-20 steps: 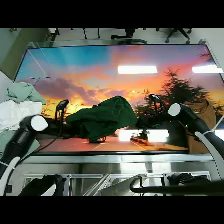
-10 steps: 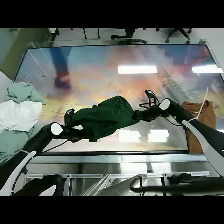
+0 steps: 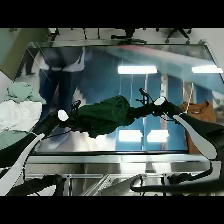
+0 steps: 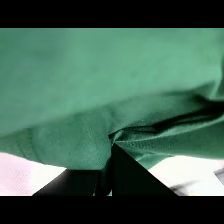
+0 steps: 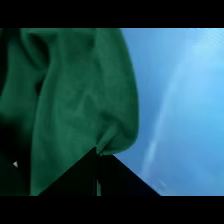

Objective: Fold the shirts.

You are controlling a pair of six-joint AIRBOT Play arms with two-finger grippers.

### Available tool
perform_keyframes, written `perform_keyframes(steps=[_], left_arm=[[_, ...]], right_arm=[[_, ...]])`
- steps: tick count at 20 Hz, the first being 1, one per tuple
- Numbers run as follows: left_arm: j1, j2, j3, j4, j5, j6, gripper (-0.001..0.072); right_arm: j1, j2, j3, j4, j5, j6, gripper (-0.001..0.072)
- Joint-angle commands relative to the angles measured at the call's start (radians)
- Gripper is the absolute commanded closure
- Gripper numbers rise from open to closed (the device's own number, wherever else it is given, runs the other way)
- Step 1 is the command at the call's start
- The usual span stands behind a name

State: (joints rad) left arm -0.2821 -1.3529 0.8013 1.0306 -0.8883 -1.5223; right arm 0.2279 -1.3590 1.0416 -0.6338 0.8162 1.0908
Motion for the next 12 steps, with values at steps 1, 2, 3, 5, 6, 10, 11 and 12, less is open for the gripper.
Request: perform_keyframes(steps=[1, 2, 3, 5, 6, 10, 11, 12], left_arm=[[0.013, 0.002, 0.059, -0.001, -0.098, 0.045, 0.0692], [0.031, 0.027, 0.085, -0.001, -0.139, 0.051, 0.0693], [0.059, 0.062, 0.118, -0.001, -0.185, 0.061, 0.0693], [0.137, 0.158, 0.208, -0.003, -0.291, 0.067, 0.0693], [0.175, 0.206, 0.256, -0.005, -0.335, 0.067, 0.0693], [0.291, 0.384, 0.46, -0.014, -0.446, 0.065, 0.0693], [0.306, 0.418, 0.503, -0.014, -0.455, 0.063, 0.0693], [0.313, 0.451, 0.546, -0.014, -0.46, 0.063, 0.0693]], right_arm=[[-0.01, 0.0, 0.02, 0.103, 0.045, -0.123, 0.0691], [-0.03, 0.024, 0.037, 0.098, 0.071, -0.123, 0.0692], [-0.06, 0.058, 0.064, 0.087, 0.101, -0.123, 0.0692], [-0.146, 0.139, 0.142, 0.086, 0.168, -0.113, 0.0692], [-0.192, 0.185, 0.188, 0.098, 0.208, -0.103, 0.0692], [-0.306, 0.374, 0.346, 0.214, 0.288, -0.109, 0.0692], [-0.315, 0.426, 0.381, 0.226, 0.288, -0.122, 0.0692], [-0.316, 0.472, 0.412, 0.229, 0.287, -0.127, 0.0692]])
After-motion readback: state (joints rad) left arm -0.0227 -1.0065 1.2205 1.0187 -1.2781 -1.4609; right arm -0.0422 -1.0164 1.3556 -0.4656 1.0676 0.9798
